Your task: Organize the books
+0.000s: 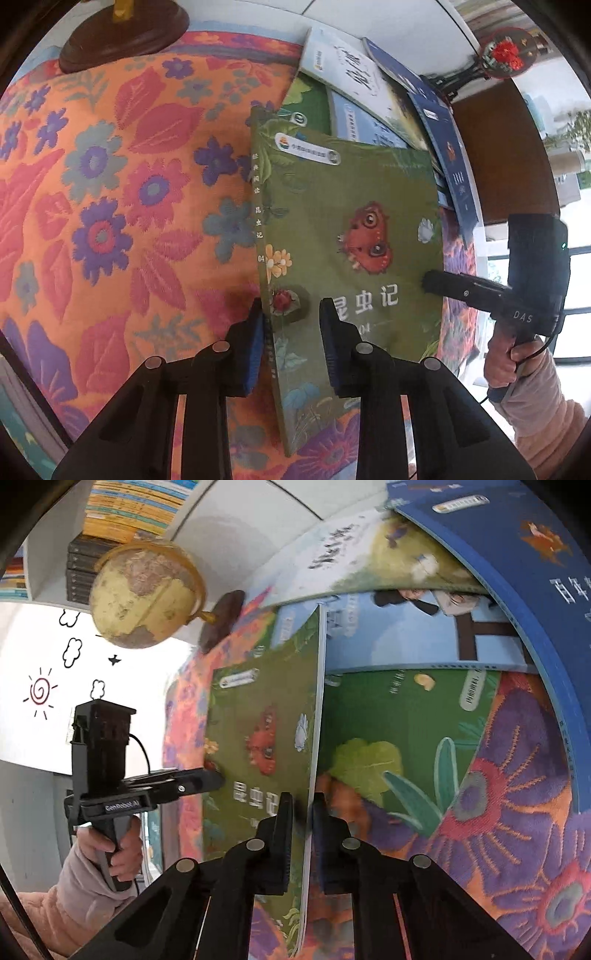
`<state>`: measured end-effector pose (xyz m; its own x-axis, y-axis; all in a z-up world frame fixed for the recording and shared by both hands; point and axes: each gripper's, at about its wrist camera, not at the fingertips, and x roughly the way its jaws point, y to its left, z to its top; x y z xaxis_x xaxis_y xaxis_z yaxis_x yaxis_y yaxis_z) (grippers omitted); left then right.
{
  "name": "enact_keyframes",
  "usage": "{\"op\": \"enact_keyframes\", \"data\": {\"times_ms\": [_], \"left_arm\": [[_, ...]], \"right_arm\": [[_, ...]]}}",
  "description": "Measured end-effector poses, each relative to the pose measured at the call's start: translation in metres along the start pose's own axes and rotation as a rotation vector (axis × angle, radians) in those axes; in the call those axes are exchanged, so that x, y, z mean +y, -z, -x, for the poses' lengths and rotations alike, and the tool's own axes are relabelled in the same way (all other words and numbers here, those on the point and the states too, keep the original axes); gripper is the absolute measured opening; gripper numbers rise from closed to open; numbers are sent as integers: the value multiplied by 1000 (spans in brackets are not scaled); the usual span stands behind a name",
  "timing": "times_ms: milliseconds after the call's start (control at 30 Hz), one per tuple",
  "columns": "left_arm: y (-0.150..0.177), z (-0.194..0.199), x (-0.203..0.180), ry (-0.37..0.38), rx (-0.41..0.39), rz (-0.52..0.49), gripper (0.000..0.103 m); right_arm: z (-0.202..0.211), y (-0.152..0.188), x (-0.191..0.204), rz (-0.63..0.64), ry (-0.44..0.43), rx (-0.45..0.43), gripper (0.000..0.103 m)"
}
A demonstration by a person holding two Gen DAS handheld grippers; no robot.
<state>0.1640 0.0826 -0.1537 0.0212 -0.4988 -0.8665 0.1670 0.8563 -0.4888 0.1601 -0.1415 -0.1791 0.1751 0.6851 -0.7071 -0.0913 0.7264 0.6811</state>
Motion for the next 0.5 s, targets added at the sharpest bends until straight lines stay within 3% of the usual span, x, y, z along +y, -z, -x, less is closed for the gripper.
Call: {"op": "enact_keyframes", "data": {"times_ms": [233,500], "left_arm": [[15,13,-23,-135,-34,-82,26],[36,46,-19,-158,-81,-86,26]], "right_arm": [[-7,10,45,93,24,19,10],[-7,28,76,107,28,7,10]]}}
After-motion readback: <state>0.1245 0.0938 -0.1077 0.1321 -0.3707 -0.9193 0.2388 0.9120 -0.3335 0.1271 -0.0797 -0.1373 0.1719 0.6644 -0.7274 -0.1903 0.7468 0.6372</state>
